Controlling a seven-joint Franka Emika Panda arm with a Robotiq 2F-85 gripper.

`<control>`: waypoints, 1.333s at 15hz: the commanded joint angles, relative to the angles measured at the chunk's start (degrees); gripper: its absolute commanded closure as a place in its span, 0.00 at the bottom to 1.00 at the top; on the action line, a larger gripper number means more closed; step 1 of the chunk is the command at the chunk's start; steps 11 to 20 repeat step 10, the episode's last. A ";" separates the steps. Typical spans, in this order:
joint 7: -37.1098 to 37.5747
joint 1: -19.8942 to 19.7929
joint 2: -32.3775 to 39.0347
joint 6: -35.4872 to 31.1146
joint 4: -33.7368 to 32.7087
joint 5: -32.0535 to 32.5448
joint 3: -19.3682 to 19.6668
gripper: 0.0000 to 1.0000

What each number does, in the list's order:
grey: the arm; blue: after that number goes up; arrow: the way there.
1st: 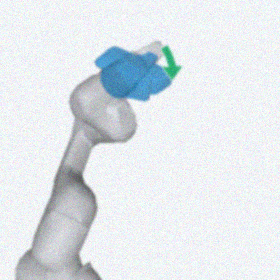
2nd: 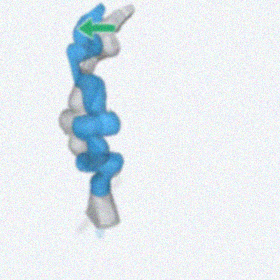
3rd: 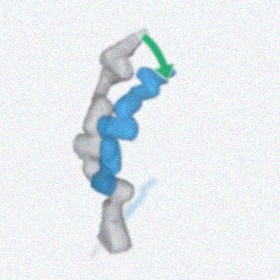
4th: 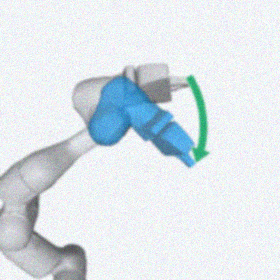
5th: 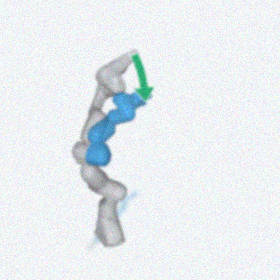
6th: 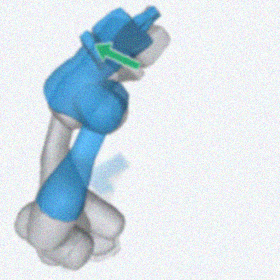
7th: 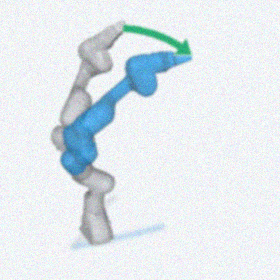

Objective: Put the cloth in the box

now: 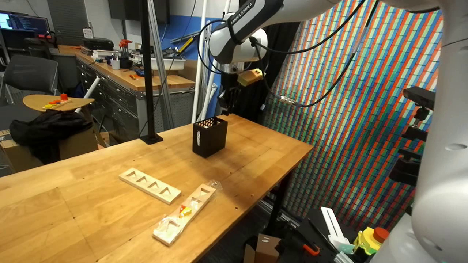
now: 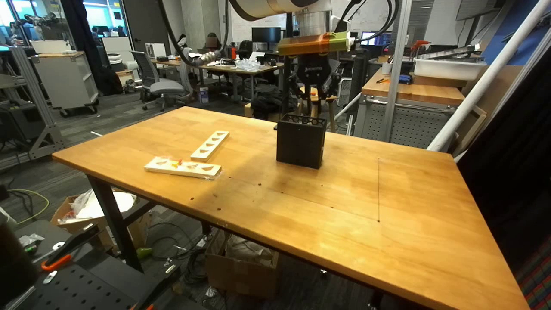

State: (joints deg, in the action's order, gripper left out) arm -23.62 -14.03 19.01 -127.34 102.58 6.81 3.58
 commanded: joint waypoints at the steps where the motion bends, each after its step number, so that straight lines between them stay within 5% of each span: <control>1: -0.19 0.74 -0.24 -0.03 0.26 -0.30 0.79 0.71; 20: -0.01 0.75 -0.45 -0.17 0.64 -0.19 0.88 0.71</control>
